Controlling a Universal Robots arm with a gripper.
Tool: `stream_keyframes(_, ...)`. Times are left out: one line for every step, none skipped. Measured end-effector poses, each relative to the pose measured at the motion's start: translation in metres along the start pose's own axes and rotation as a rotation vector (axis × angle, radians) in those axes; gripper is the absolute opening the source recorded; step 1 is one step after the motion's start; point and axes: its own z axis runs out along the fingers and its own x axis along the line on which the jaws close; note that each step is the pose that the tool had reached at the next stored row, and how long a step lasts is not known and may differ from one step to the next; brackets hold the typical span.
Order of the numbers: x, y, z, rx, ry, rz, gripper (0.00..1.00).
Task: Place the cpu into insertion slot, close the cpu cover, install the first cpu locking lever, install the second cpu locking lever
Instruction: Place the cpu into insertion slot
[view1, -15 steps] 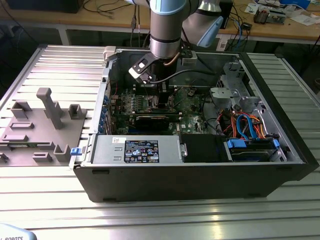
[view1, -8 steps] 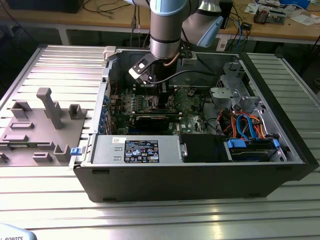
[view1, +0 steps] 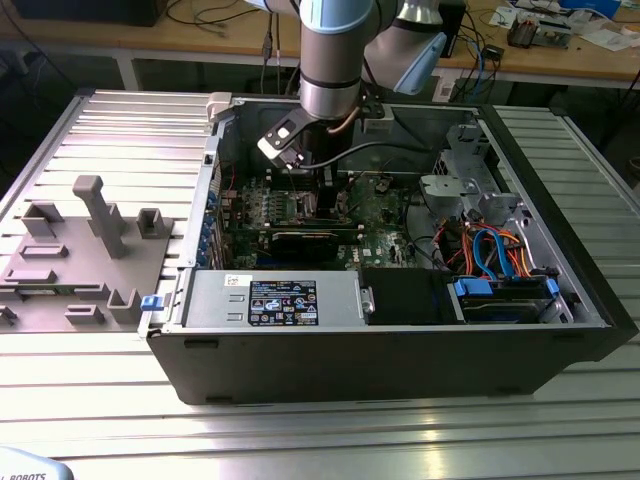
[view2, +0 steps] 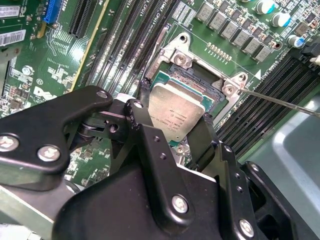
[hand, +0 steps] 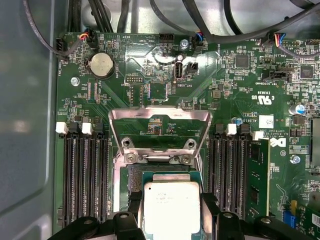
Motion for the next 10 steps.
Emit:
stream_keyframes(0.0000, 0.0000, 0.0004, 0.0000, 0.0000, 0.000, 0.55)
stream_keyframes(0.0001, 0.0000, 0.0009, 0.0000, -0.0001, 0.000, 0.55)
stream_keyframes(0.0002, 0.0000, 0.0012, 0.0000, -0.0001, 0.000, 0.55)
stream_keyframes(0.0002, 0.0000, 0.0015, 0.0000, -0.0001, 0.000, 0.55)
stream_keyframes(0.0003, 0.0000, 0.0017, 0.0001, -0.0001, 0.000, 0.55)
stream_keyframes(0.0005, 0.0000, 0.0019, 0.0000, 0.0000, 0.000, 0.55)
stream_keyframes(0.0008, 0.0000, 0.0022, -0.0001, 0.0000, 0.000, 0.55)
stream_keyframes(0.0009, 0.0000, 0.0023, 0.0000, -0.0001, 0.000, 0.55)
stream_keyframes(0.0011, 0.0000, 0.0025, -0.0001, 0.0001, 0.000, 0.55)
stream_keyframes(0.0020, -0.0001, 0.0027, 0.0000, 0.0000, 0.000, 0.55)
